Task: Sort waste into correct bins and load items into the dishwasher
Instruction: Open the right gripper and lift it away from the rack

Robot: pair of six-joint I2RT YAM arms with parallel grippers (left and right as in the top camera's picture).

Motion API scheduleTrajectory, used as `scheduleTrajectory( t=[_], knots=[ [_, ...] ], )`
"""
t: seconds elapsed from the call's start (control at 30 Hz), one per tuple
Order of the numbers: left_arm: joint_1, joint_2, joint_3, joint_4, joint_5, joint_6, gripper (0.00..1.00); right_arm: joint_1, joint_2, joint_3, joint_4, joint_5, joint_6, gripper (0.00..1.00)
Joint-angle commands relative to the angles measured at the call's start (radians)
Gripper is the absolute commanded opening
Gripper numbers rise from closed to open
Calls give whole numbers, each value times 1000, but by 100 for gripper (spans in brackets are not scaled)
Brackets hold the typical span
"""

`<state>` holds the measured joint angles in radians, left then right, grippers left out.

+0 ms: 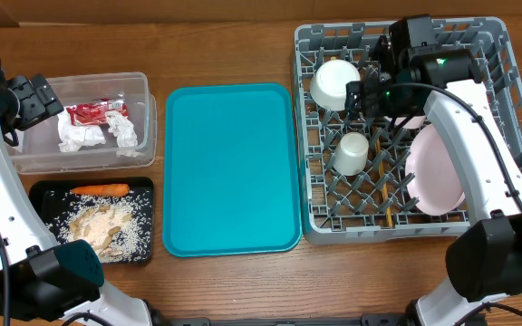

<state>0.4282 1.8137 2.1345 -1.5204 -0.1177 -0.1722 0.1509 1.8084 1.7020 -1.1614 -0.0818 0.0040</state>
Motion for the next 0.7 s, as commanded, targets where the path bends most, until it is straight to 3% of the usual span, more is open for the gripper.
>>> scheduleTrajectory(
  t=[0.0, 0.33, 0.67],
  knots=[
    [1, -16, 21, 0, -13, 15, 100, -1, -7, 21, 5, -10, 3, 100],
    [1, -16, 21, 0, -13, 15, 100, 0, -33, 21, 5, -10, 3, 100],
    [1, -16, 21, 0, -13, 15, 100, -1, -299, 21, 5, -10, 3, 100]
  ],
)
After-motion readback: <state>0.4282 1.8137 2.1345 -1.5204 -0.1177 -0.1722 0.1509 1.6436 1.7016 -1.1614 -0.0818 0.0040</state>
